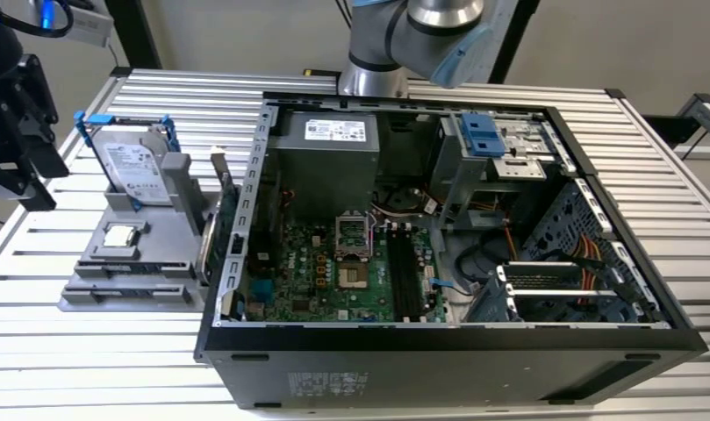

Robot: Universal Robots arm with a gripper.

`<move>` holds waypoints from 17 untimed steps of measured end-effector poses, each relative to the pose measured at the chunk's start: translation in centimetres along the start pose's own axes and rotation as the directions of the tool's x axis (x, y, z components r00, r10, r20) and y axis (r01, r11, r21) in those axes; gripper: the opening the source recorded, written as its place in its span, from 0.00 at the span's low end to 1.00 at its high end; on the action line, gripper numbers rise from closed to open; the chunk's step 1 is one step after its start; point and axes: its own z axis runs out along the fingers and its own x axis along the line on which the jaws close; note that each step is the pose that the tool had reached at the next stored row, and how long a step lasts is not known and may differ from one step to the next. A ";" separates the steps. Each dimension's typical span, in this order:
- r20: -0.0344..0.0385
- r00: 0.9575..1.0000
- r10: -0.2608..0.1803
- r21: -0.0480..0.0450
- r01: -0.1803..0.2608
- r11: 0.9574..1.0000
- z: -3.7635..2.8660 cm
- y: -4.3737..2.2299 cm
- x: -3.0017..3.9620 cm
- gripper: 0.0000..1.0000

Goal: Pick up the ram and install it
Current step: 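Pick up the ram and move it above insertion slot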

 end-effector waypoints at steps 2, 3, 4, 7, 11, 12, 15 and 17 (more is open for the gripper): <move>0.000 1.000 0.010 0.002 -0.010 1.000 0.08 0.01 0.00 1.00; 0.000 1.000 0.015 0.004 -0.015 1.000 0.12 0.00 0.00 1.00; 0.000 1.000 0.022 0.004 -0.022 1.000 0.17 0.00 -0.01 1.00; 0.000 1.000 0.031 0.008 -0.031 0.999 0.29 0.00 -0.01 1.00; -0.001 0.999 0.032 0.009 -0.032 0.999 0.48 -0.01 0.00 1.00; -0.002 0.999 0.033 0.009 -0.033 0.999 0.55 -0.01 -0.01 1.00; -0.005 0.999 0.035 0.009 -0.034 0.999 0.74 -0.02 0.00 1.00; -0.007 0.999 0.035 0.008 -0.035 0.999 0.84 -0.02 0.00 1.00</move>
